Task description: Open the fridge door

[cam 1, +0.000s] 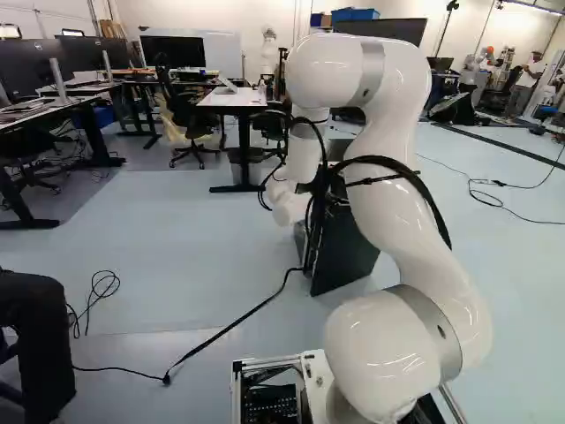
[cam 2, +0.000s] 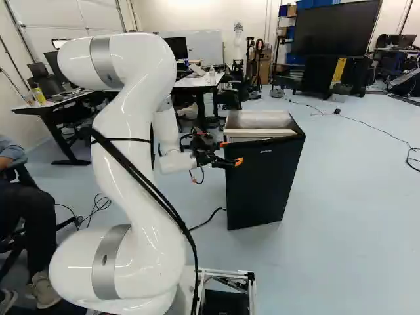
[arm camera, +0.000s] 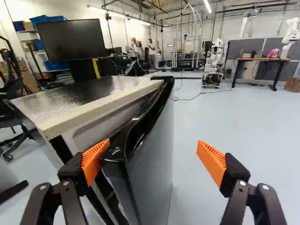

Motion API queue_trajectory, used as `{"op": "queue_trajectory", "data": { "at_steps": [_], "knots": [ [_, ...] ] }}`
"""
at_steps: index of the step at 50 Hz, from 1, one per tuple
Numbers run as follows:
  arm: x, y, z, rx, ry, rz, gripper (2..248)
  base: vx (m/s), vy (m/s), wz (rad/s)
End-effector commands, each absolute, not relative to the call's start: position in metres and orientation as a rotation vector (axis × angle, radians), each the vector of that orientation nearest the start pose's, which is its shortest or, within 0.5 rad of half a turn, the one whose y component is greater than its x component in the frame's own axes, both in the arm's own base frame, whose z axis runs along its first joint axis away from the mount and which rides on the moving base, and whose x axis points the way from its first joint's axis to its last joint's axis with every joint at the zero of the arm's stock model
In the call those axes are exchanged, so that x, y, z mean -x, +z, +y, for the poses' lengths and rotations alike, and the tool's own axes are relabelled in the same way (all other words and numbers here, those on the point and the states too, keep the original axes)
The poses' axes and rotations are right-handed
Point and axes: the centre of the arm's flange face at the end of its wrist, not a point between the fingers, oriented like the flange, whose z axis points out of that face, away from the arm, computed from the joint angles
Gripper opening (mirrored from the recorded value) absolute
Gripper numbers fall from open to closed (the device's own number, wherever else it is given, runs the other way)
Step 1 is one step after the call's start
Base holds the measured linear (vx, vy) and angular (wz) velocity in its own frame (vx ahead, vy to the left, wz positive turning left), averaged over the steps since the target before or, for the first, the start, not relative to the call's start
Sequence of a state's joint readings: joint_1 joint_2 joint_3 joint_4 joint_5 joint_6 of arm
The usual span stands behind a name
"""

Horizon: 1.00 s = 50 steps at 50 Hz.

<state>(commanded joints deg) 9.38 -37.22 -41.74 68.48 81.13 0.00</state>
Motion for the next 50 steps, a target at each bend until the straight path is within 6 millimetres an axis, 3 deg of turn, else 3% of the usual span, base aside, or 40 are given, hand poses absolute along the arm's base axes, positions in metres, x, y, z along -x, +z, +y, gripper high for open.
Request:
{"op": "queue_trajectory", "data": {
  "at_steps": [50],
  "knots": [
    [-0.366,0.255,-0.018,-1.635,1.37,-1.071,247,0.0,0.0,0.0]
  ]
}}
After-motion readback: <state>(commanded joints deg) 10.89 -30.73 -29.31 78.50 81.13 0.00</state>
